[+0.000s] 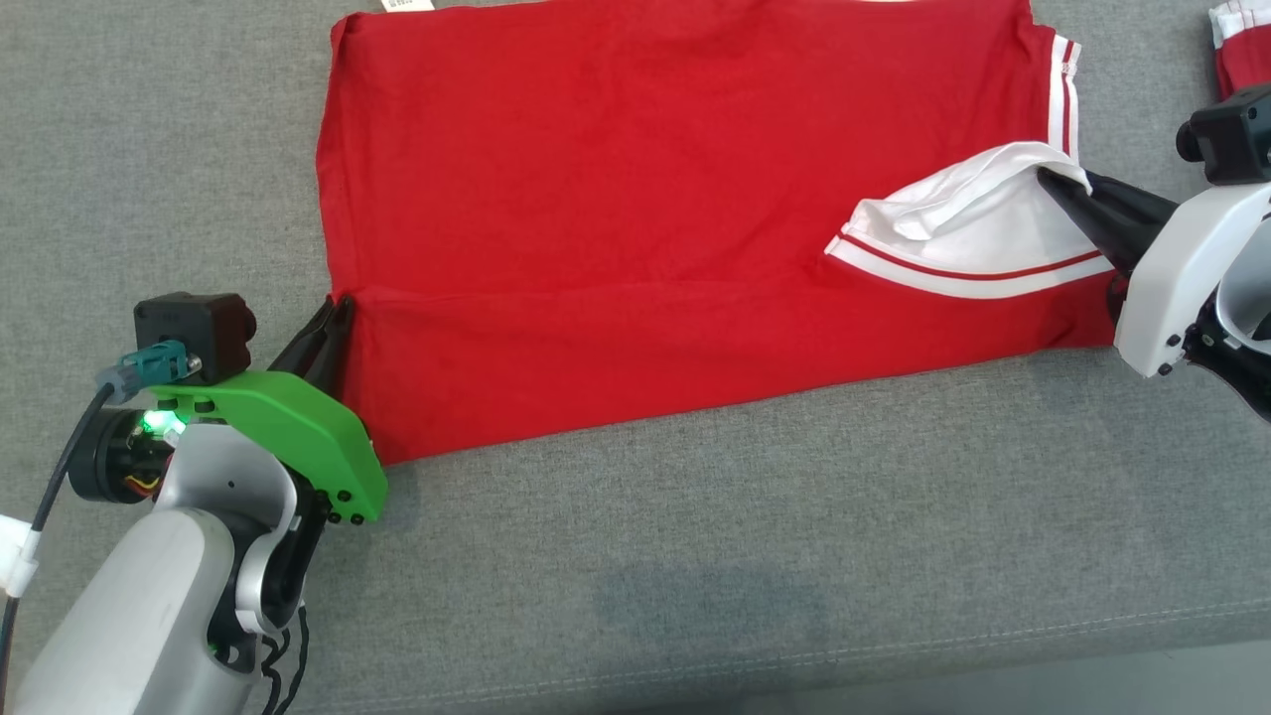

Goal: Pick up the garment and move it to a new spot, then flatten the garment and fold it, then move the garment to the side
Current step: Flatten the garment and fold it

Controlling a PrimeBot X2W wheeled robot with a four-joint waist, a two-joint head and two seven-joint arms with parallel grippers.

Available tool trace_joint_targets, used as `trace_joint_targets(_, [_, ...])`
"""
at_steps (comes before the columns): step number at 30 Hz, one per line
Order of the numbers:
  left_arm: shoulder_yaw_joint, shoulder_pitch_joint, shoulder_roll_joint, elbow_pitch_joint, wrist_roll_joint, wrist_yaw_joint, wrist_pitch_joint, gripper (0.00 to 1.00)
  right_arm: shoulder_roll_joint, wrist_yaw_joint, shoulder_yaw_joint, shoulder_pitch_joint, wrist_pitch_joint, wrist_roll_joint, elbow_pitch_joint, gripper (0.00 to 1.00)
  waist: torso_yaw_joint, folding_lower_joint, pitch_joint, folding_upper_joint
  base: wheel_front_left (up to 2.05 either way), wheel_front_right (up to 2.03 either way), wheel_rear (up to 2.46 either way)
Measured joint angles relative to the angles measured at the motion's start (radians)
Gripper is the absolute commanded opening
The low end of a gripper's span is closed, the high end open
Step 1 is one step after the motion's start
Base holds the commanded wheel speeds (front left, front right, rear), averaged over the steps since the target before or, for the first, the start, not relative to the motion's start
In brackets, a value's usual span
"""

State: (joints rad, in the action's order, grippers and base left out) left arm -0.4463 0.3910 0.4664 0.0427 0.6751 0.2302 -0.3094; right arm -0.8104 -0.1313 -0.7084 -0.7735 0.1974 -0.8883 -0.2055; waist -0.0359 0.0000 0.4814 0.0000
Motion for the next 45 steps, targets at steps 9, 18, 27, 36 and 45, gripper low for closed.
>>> trace_joint_targets(9, [-0.009,0.026,-0.008,-0.038,-0.002,-0.009,0.010,0.00,-0.001,0.000,-0.031,-0.017,-0.038,-0.017,-0.054,0.00,-0.008,0.0000,-0.009,0.0000,0.00,0.00,0.00])
trace_joint_targets(18, [-0.018,-0.005,0.009,-0.060,-0.007,0.003,-0.006,1.00,0.012,0.000,-0.038,-0.018,-0.071,-0.018,-0.093,1.00,-0.021,0.0000,-0.045,0.0000,0.00,0.00,0.00])
trace_joint_targets(27, [0.044,-0.126,0.037,0.044,0.000,0.079,0.065,1.00,-0.096,0.000,-0.021,0.125,0.046,-0.116,-0.003,1.00,-0.029,0.0000,-0.114,0.0000,0.00,0.00,0.00])
trace_joint_targets(36, [-0.002,-0.176,0.011,0.063,0.026,0.086,0.017,1.00,-0.095,0.000,0.049,0.216,0.175,-0.152,0.026,1.00,-0.031,0.0000,-0.084,0.0000,0.00,0.00,0.00])
trace_joint_targets(45, [-0.031,-0.133,0.029,0.034,0.021,0.068,-0.053,1.00,-0.013,0.000,0.114,0.177,0.261,-0.072,0.010,1.00,-0.009,0.0000,-0.039,0.0000,0.00,0.00,0.00])
